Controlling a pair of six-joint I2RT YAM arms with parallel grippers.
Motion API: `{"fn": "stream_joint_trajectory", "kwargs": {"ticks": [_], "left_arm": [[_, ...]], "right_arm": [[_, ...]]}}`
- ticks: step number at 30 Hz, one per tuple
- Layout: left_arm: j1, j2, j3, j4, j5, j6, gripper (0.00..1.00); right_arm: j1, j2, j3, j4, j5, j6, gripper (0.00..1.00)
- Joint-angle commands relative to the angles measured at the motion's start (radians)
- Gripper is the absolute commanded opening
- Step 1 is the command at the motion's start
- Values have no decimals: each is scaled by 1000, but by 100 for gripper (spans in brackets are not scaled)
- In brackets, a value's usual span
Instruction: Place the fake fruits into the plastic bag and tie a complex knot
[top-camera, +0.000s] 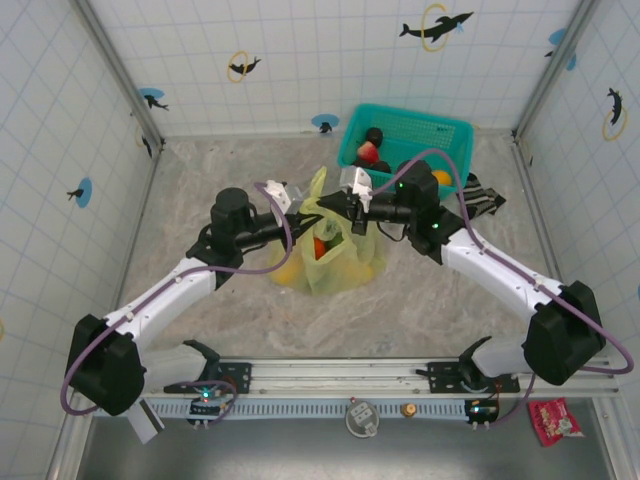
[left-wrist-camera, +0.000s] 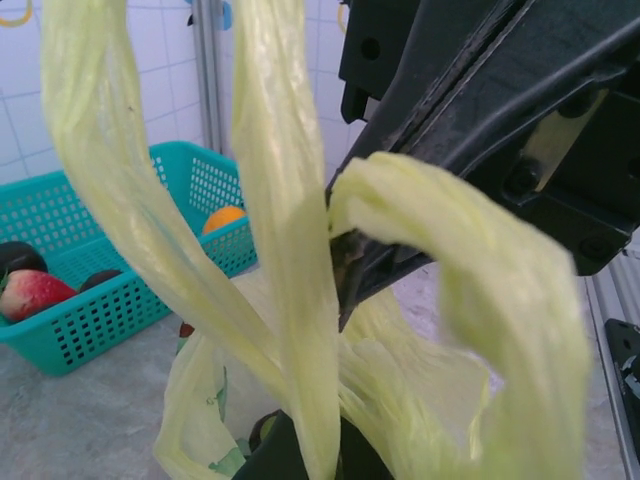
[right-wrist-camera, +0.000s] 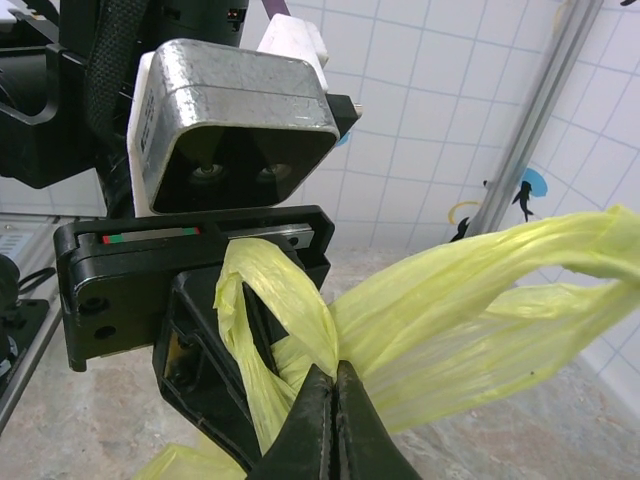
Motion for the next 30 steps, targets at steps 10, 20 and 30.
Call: {"fn": "stream_joint_trajectory", "kwargs": {"ticks": [10,20,30], "left_arm": [[-6,2,59,-29,-15,16,0],[-5,6,54,-30,40,19,0],[-6,-4,32,-35,17,34,15]], "right_arm": [[9,-58,-62,-58,-13,-74,17],[4,-22,-21,-79,7,-97,1],[-30,-18,-2,-35,26,-47,0]]}}
